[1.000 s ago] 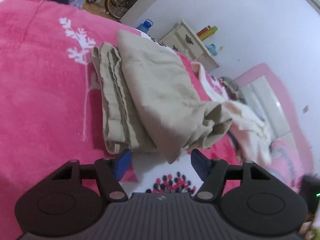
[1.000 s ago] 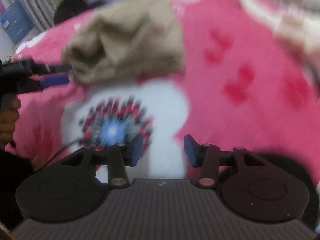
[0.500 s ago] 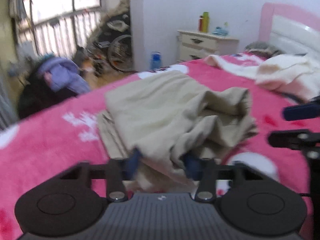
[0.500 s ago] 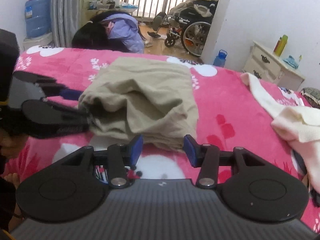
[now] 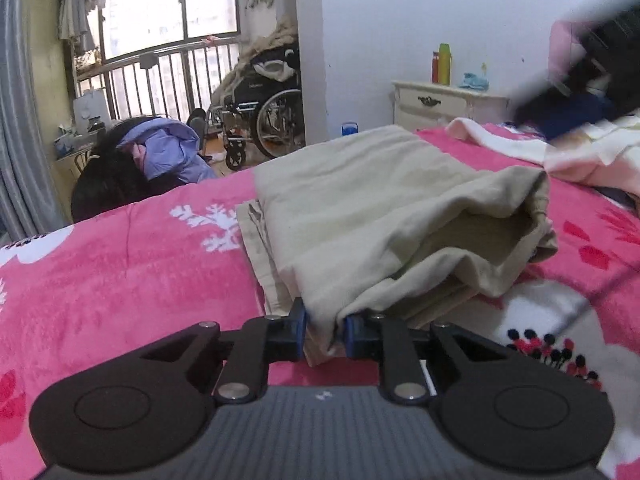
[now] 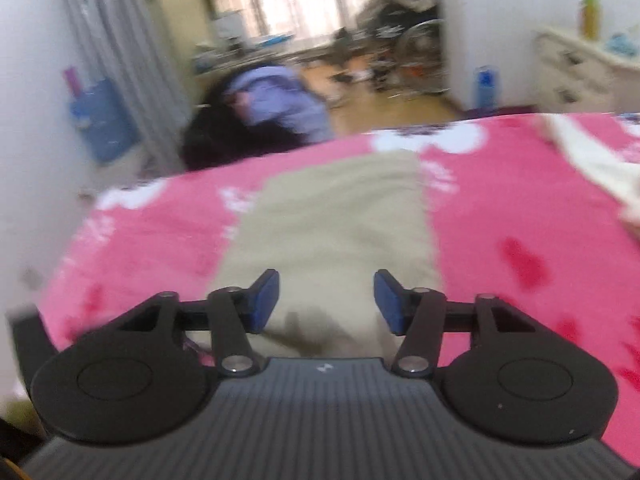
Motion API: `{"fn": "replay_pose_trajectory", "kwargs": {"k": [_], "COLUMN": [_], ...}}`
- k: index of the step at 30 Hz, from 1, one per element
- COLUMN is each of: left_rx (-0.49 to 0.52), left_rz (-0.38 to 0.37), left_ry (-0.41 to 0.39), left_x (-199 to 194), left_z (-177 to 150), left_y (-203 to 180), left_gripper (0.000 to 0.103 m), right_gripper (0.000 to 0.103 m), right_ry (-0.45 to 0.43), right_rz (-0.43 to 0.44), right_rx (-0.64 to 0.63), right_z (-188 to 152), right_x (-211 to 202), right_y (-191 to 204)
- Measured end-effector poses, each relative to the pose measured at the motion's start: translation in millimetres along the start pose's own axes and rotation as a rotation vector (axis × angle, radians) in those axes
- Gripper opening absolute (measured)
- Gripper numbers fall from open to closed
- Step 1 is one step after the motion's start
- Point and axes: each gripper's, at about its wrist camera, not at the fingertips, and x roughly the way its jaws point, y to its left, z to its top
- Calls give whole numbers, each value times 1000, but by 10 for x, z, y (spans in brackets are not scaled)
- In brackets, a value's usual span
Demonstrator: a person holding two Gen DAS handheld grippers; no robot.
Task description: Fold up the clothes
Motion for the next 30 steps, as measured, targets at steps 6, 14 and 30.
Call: {"fn": "replay_pose_trajectory", "kwargs": {"k": [6, 14, 30], "left_rx": [29, 23, 63], "left_rz": [-3, -46, -88], "left_ry": [-56, -102, -207], "left_x": [-27, -19, -59], "left_z": [-76, -146, -232], "left_y": [-33, 16, 37], "left_gripper": [19, 17, 15], "right_gripper": [57, 56, 8], "right_ry": [110, 310, 369], "right_rz": [77, -39, -112], "right_rx": [-64, -19, 83], "right_z": [584, 1090, 1161], "right_x": [918, 2166, 2467], "right_y": [391, 565, 385]}}
